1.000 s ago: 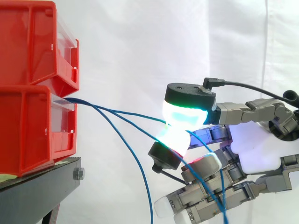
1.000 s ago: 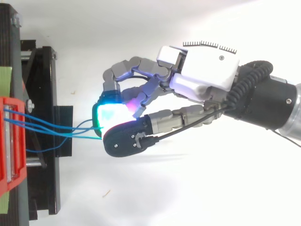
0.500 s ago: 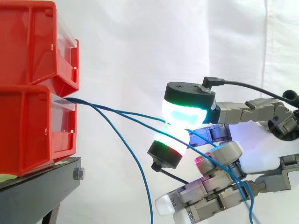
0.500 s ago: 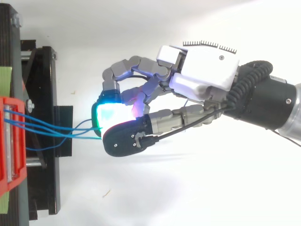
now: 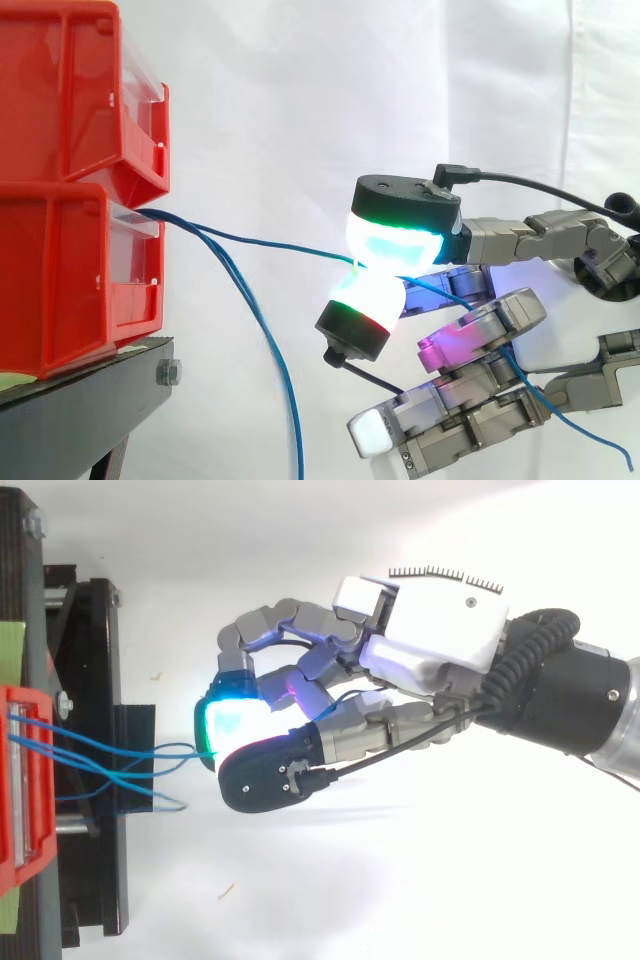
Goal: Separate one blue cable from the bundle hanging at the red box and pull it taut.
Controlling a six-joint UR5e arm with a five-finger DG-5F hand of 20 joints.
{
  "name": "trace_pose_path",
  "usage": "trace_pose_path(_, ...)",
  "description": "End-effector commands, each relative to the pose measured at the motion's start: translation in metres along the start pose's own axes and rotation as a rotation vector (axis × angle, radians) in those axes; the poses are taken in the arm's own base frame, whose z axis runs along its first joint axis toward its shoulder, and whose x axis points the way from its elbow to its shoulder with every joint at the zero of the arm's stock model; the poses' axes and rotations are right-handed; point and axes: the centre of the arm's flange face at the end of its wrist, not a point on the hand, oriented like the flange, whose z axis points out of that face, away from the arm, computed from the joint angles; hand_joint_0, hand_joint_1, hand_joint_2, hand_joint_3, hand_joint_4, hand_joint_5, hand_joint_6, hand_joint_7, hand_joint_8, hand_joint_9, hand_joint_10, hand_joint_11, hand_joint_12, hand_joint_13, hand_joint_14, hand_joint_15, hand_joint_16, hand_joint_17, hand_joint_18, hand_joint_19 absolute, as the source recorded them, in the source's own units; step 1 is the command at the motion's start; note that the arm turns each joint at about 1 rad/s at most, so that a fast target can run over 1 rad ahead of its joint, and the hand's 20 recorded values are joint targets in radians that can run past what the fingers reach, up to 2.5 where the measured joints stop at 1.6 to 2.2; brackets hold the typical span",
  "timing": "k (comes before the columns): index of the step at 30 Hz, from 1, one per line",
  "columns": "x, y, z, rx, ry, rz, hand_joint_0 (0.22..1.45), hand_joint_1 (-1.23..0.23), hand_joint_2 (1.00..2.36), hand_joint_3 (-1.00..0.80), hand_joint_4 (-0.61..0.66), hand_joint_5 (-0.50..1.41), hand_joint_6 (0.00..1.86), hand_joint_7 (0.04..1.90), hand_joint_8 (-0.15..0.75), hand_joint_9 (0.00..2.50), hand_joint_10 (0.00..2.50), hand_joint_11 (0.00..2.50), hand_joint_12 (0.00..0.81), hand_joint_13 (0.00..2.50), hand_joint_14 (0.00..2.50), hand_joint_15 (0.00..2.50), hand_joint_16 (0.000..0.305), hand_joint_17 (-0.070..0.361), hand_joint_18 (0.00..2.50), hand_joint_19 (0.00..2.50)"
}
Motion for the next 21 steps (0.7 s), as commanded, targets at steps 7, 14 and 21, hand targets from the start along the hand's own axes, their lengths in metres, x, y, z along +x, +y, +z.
trace_pose_path(7,-0.005,-0.004,-0.007,0.060,-0.013,-0.018,0.68,-0.75,1.02,-0.08,-0.25,-0.19,0.94,1.31,0.297,0.80,2.11,1.25,0.327,0.86,0.03,1.00,0.032,0.072,0.54,0.26)
trace_pose_path(14,-0.010,0.013,-0.021,0.089,-0.042,-0.019,0.68,-0.75,1.02,-0.08,-0.25,-0.19,0.94,1.29,0.300,0.76,2.21,1.19,0.327,0.92,0.02,1.20,0.033,0.075,0.56,0.33)
trace_pose_path(21,-0.011,0.024,-0.030,0.100,-0.064,-0.031,0.68,-0.75,1.03,-0.08,-0.25,-0.19,0.94,1.27,0.306,0.76,2.30,1.14,0.314,1.00,0.45,1.53,0.038,0.086,0.83,0.80)
